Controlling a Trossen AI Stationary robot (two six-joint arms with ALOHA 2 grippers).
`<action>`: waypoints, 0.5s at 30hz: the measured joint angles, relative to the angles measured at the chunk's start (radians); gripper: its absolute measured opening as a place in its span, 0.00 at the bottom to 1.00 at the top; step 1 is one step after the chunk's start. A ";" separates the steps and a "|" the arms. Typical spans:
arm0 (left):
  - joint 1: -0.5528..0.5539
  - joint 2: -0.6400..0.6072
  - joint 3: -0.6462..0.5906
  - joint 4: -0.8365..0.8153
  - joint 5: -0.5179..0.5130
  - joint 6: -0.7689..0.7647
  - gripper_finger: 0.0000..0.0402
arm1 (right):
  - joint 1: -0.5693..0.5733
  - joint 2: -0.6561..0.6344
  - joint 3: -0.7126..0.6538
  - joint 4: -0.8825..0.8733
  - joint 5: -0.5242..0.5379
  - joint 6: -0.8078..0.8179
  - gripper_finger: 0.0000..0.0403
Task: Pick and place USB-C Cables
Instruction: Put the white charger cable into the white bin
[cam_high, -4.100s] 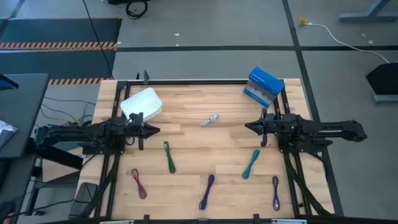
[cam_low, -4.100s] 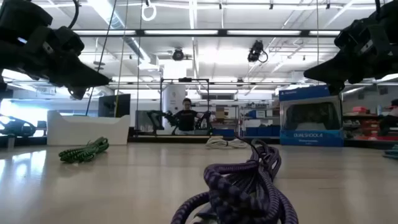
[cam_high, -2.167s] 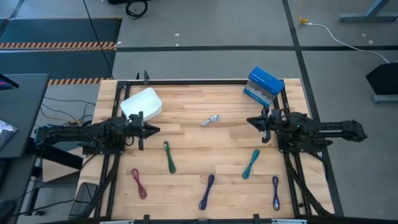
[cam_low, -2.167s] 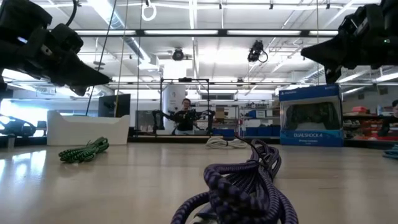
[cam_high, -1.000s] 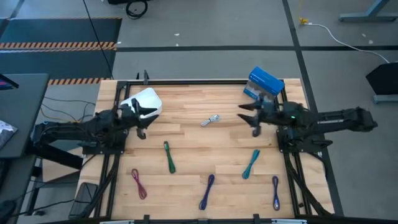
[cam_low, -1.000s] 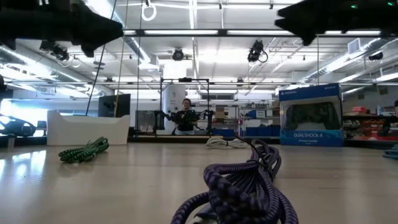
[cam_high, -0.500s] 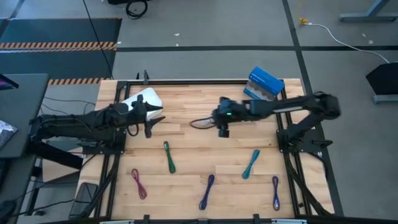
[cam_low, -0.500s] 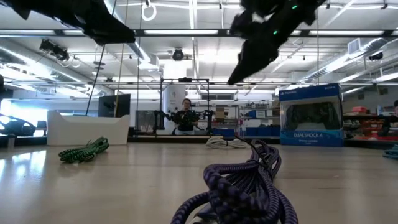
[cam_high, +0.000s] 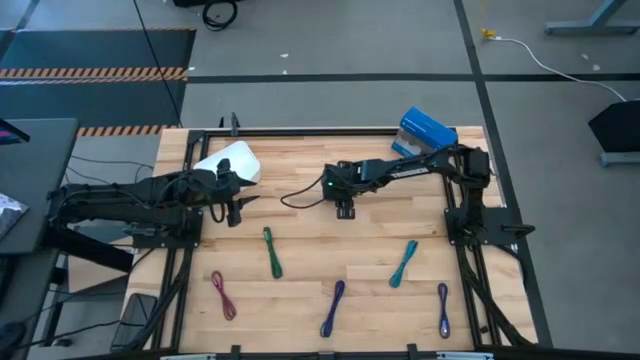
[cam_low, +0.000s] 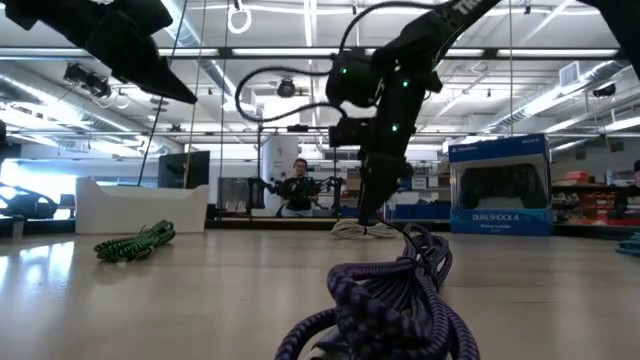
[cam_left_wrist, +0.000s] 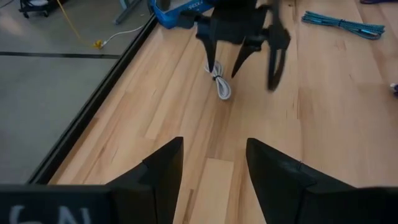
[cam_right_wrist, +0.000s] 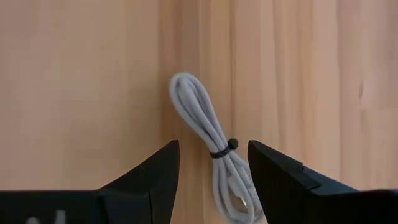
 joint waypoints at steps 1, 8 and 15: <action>0.000 0.000 0.000 0.000 0.000 0.000 0.46 | -0.007 0.010 0.000 0.001 0.000 0.000 0.49; 0.000 0.000 0.001 0.001 0.000 0.000 0.46 | -0.043 0.058 0.005 0.003 -0.003 0.001 0.49; 0.000 0.000 0.001 0.003 0.000 0.000 0.46 | -0.048 0.044 0.000 0.004 -0.001 0.026 0.44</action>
